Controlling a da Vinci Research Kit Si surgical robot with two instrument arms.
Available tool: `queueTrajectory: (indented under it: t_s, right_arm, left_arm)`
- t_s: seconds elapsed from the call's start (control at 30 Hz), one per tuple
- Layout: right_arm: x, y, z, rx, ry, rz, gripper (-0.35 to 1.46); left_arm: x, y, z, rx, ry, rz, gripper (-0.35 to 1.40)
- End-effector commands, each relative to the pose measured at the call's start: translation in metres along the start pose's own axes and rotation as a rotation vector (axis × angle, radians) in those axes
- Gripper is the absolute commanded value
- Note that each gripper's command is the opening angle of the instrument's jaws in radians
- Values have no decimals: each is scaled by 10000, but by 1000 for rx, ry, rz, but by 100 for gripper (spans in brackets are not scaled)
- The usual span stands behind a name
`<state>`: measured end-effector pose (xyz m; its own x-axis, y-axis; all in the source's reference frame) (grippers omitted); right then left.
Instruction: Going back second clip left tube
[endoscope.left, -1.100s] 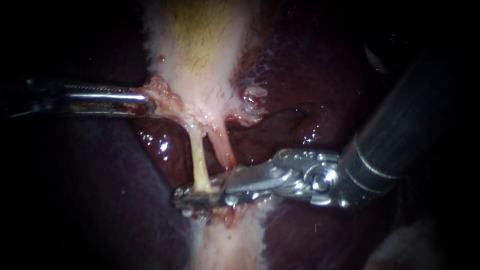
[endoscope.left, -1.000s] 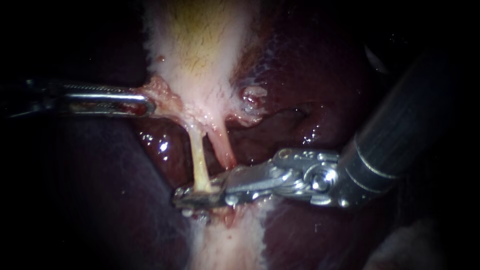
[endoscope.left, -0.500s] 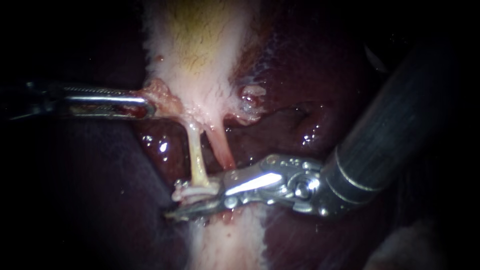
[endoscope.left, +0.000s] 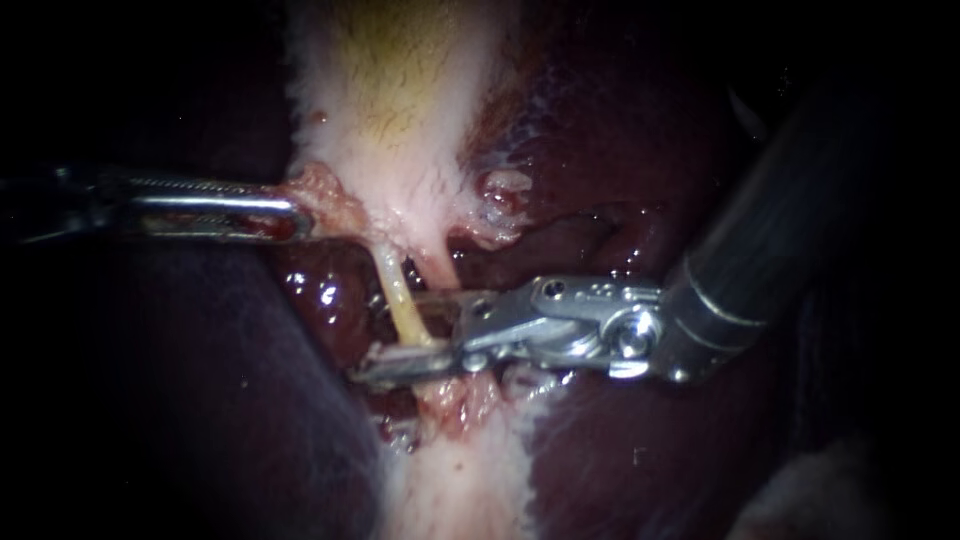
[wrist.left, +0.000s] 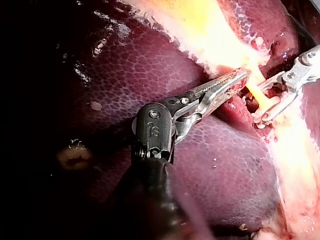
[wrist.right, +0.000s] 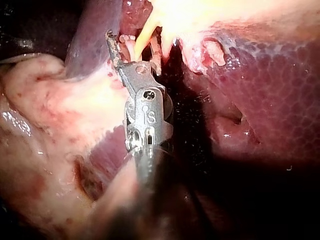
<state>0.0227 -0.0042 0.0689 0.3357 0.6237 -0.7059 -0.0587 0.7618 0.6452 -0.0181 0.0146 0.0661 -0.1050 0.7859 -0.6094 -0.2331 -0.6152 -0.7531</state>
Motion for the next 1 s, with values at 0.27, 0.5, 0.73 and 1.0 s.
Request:
queueTrajectory:
  t_s: [0.27, 0.5, 0.73, 1.0]
  right_arm:
    - [-4, -5, -25, 17, -4, -149, 50]
    - [-10, -7, -81, 2, -4, -285, 50]
    - [0, -2, -144, -5, -1, -325, 50]
    - [21, 4, -196, 9, 1, -328, 50]
  left_arm:
    - [0, 0, -1, 1, 0, 0, -35]
    - [-1, 0, -2, 1, 0, 0, -35]
    - [-2, 0, -1, 1, 0, 0, -35]
    - [-3, -1, -1, -2, -1, 1, -35]
